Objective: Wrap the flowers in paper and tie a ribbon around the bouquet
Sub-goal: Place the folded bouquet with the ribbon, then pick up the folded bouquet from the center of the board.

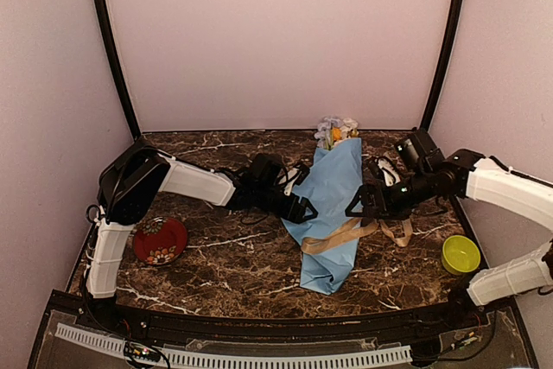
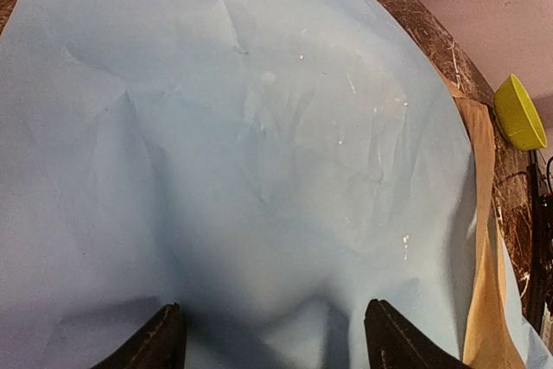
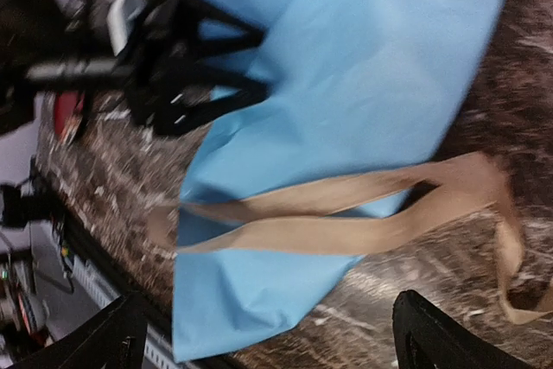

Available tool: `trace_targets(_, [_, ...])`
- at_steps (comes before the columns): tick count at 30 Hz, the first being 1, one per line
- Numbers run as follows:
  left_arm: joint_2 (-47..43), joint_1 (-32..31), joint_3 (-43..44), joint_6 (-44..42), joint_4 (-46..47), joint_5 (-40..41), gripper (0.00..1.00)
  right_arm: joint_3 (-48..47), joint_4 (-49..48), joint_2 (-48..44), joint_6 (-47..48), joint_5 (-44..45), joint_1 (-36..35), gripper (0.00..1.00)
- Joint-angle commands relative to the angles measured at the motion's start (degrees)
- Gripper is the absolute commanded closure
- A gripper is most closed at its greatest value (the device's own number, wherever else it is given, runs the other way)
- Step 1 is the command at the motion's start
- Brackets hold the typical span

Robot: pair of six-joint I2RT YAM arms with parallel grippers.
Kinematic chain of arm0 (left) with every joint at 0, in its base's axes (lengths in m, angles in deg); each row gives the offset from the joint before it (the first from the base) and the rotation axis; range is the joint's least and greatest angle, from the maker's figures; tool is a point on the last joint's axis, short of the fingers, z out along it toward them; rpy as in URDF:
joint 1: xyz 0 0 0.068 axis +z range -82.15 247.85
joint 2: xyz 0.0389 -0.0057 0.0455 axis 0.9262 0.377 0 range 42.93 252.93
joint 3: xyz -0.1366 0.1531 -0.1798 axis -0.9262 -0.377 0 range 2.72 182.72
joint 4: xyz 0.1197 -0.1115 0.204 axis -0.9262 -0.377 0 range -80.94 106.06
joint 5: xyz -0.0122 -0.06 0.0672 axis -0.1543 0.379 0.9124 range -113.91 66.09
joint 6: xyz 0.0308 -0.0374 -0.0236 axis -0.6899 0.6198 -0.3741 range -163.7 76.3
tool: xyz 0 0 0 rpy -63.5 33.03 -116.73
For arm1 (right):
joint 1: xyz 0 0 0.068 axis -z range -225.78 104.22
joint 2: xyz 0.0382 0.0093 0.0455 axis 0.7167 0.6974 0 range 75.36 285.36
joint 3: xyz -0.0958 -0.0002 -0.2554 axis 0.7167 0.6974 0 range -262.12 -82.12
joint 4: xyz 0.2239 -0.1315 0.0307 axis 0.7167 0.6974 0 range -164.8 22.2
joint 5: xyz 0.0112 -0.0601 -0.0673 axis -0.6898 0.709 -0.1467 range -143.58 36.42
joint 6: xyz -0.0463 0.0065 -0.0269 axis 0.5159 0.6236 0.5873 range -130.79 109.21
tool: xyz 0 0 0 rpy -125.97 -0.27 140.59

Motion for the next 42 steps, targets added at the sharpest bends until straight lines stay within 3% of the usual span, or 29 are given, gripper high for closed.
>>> trace_targets(1, [4.5, -0.1, -1.8, 1.2, -9.4, 0.6, 0.27, -2.6, -3.5, 5.9, -0.5, 6.7, 10.4, 0.0])
trace_targets(4, [4.5, -0.1, -1.6, 1.1, -9.4, 0.8, 0.27, -3.8, -11.6, 12.2, 0.7, 1.8, 15.0, 0.0])
trace_targets(12, [4.6, 0.0, -1.7, 0.9, -9.6, 1.0, 0.27, -9.2, -18.8, 33.1, 5.3, -9.4, 17.2, 0.02])
trace_targets(18, [5.0, 0.0, -1.2, 0.9, -9.9, 0.6, 0.27, -4.2, -36.5, 38.9, -3.3, -21.7, 16.9, 0.2])
trace_targets(26, [5.5, 0.1, -0.7, 0.8, -10.2, 0.4, 0.27, -2.5, -49.9, 44.1, -13.1, -23.8, 15.0, 0.36])
trace_targets(36, [1.8, 0.4, -1.9, -1.1, -8.8, 1.8, 0.28, -2.6, -52.2, 44.0, -18.0, -22.8, 13.8, 0.88])
trace_targets(42, [-8.3, 0.5, -0.6, -9.2, -9.8, -0.2, 0.28, -2.6, -50.4, 41.5, -18.3, -20.6, 13.7, 1.0])
